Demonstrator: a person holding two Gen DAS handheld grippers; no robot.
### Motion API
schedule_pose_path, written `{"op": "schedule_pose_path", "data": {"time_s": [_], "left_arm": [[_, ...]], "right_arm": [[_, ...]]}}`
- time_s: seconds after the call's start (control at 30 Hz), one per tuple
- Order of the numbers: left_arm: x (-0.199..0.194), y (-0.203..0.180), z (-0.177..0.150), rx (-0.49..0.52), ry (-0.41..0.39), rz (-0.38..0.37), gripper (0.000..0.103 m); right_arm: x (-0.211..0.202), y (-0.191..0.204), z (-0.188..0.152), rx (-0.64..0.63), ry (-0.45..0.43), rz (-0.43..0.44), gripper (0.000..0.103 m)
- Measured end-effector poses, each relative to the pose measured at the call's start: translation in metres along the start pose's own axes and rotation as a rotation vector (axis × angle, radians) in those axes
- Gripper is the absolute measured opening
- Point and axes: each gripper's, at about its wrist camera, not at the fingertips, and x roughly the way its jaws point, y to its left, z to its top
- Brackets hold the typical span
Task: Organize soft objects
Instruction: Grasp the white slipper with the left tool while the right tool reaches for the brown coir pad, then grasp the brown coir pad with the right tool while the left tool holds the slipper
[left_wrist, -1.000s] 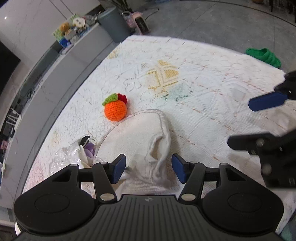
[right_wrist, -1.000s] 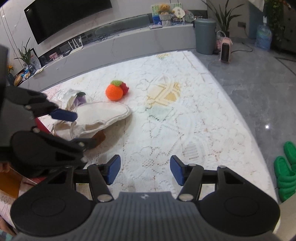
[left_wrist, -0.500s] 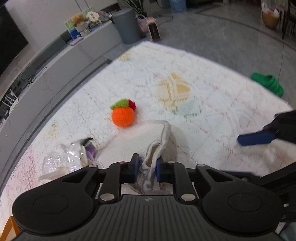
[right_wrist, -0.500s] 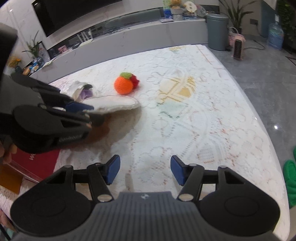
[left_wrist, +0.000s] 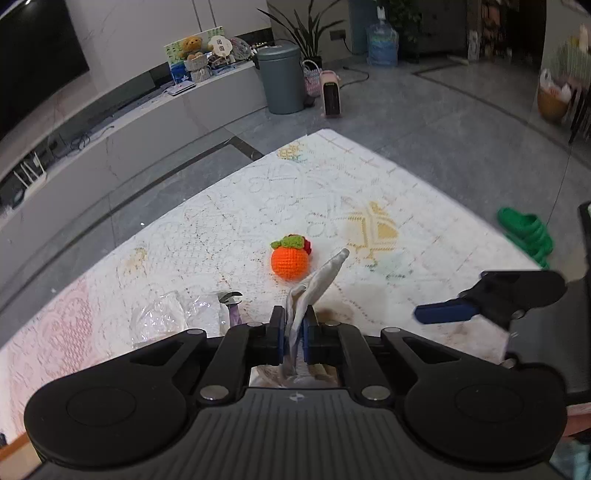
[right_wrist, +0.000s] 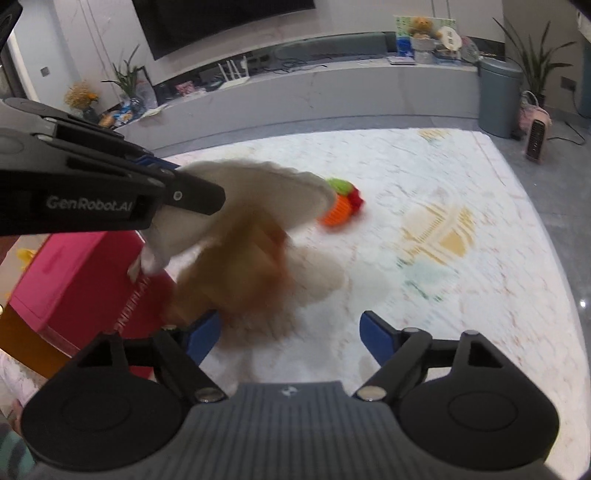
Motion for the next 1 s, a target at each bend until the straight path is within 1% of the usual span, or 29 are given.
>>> {"op": "schedule_pose_path", "data": {"time_s": [0.1, 0.23, 0.3, 0.4, 0.47, 0.57, 0.7, 0.83, 0.9, 1.0], "left_arm": [[-0.007, 0.002, -0.002, -0.018, -0.015, -0.004, 0.009], [-0.024, -0.001, -0.009, -0.056, -0.051, -0.031, 0.009], [-0.035, -0.003, -0.015, -0.087, -0.074, -0.032, 0.009], [-0.047, -0.005, -0.027, -0.136, -0.090, -0.013, 0.009], [-0.052, -0.006, -0.036, -0.150, -0.096, 0.020, 0.009], [-0.053, -0.005, -0.049, -0.181, -0.094, 0.050, 0.009], [-0.052, -0.001, -0.056, -0.234, -0.103, 0.066, 0.009], [-0.052, 0.003, -0.057, -0.260, -0.112, 0.066, 0.009], [-0.051, 0.005, -0.057, -0.262, -0.110, 0.066, 0.009], [-0.047, 0.007, -0.058, -0.260, -0.098, 0.059, 0.009]], "right_arm": [[-0.001, 0.008, 0.001, -0.019, 0.005, -0.008, 0.082], [-0.010, 0.009, -0.002, -0.017, 0.016, -0.035, 0.082], [-0.017, 0.007, -0.005, -0.009, 0.016, -0.047, 0.086], [-0.028, 0.005, -0.010, -0.004, 0.013, -0.047, 0.090], [-0.030, 0.006, -0.011, -0.021, 0.022, -0.040, 0.090], [-0.027, 0.011, -0.009, -0.108, 0.027, -0.017, 0.090], [-0.007, 0.021, -0.004, -0.272, 0.069, -0.001, 0.089], [0.019, 0.031, 0.004, -0.427, 0.118, -0.008, 0.083], [0.030, 0.031, 0.010, -0.448, 0.145, 0.002, 0.079], [0.039, 0.033, 0.019, -0.466, 0.165, -0.004, 0.079]]}}
